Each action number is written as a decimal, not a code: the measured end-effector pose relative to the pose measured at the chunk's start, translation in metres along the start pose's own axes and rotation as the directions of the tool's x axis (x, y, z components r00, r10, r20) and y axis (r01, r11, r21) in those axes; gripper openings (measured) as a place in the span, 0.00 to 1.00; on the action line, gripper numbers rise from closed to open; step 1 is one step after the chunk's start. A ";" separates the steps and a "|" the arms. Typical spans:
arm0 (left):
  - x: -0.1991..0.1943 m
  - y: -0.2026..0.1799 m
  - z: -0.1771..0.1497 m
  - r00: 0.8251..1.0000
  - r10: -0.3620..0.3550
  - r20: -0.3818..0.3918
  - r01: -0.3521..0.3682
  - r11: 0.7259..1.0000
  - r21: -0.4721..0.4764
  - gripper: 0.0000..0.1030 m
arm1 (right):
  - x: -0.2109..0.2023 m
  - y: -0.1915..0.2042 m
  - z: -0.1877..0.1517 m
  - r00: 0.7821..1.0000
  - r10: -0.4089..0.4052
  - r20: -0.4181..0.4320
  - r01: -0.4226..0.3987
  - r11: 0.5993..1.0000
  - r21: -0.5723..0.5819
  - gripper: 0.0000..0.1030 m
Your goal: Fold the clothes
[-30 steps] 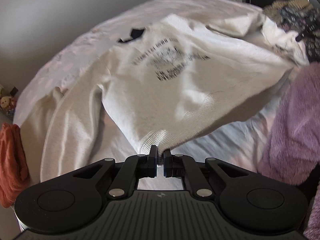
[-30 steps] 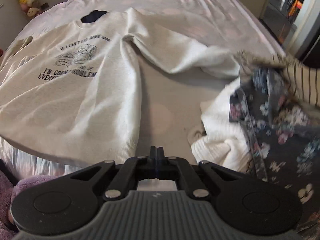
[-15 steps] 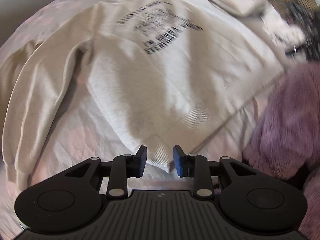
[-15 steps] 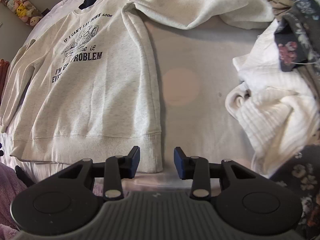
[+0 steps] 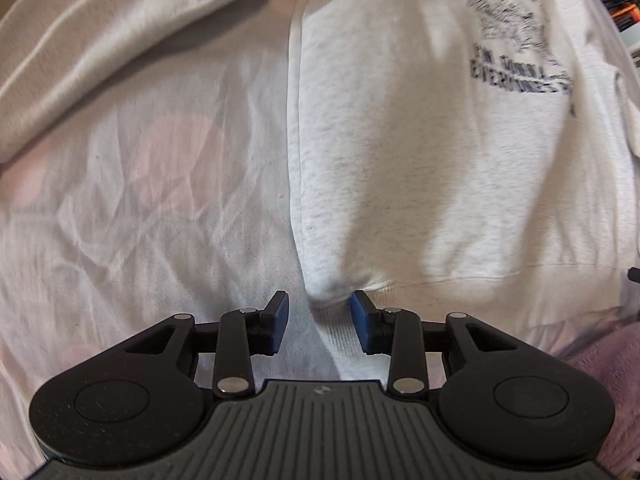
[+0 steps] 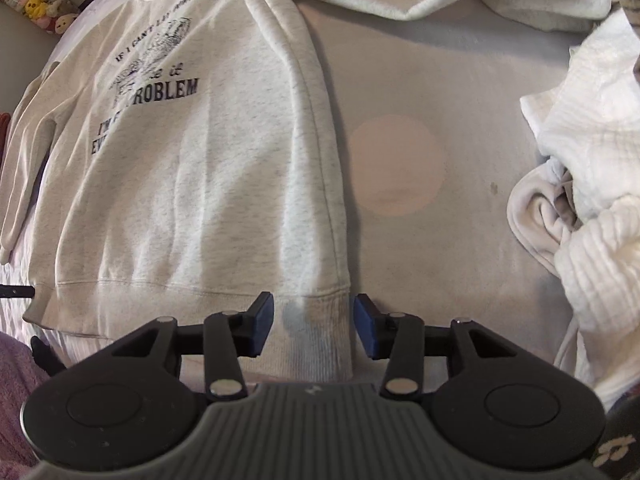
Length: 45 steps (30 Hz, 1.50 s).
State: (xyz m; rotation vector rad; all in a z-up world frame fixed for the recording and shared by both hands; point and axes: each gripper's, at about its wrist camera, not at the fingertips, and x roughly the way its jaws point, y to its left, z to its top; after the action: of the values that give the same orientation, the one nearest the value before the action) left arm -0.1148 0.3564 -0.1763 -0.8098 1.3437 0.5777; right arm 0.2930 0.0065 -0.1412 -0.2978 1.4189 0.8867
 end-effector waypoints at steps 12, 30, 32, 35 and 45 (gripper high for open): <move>-0.015 0.002 -0.015 0.997 -0.052 0.061 0.051 0.999 0.008 0.08 | -0.004 -0.002 -0.005 1.000 0.013 0.017 -0.013 1.000 0.012 0.13; -0.022 -0.028 -0.023 0.992 0.124 0.030 -0.127 0.982 0.136 0.10 | -0.048 -0.053 -0.063 0.992 -0.103 0.074 0.097 0.991 0.089 0.00; -0.020 -0.028 -0.018 0.990 0.138 0.020 -0.140 0.981 0.132 0.13 | -0.051 -0.056 -0.066 0.991 -0.080 0.103 0.069 0.992 0.109 0.02; -0.025 -0.028 -0.015 0.990 0.139 0.031 -0.142 0.980 0.138 0.21 | -0.055 -0.056 -0.064 0.987 -0.050 0.151 0.033 0.993 0.114 0.08; -0.013 -0.004 -0.009 0.999 0.050 -0.004 -0.050 0.999 0.020 0.34 | -0.006 -0.041 -0.036 0.993 0.083 0.084 -0.089 0.993 0.071 0.42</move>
State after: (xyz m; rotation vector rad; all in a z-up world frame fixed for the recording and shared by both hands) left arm -0.1188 0.3477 -0.1634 -0.7640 1.3747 0.6011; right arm 0.2953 -0.0468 -0.1554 -0.1430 1.3943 0.9036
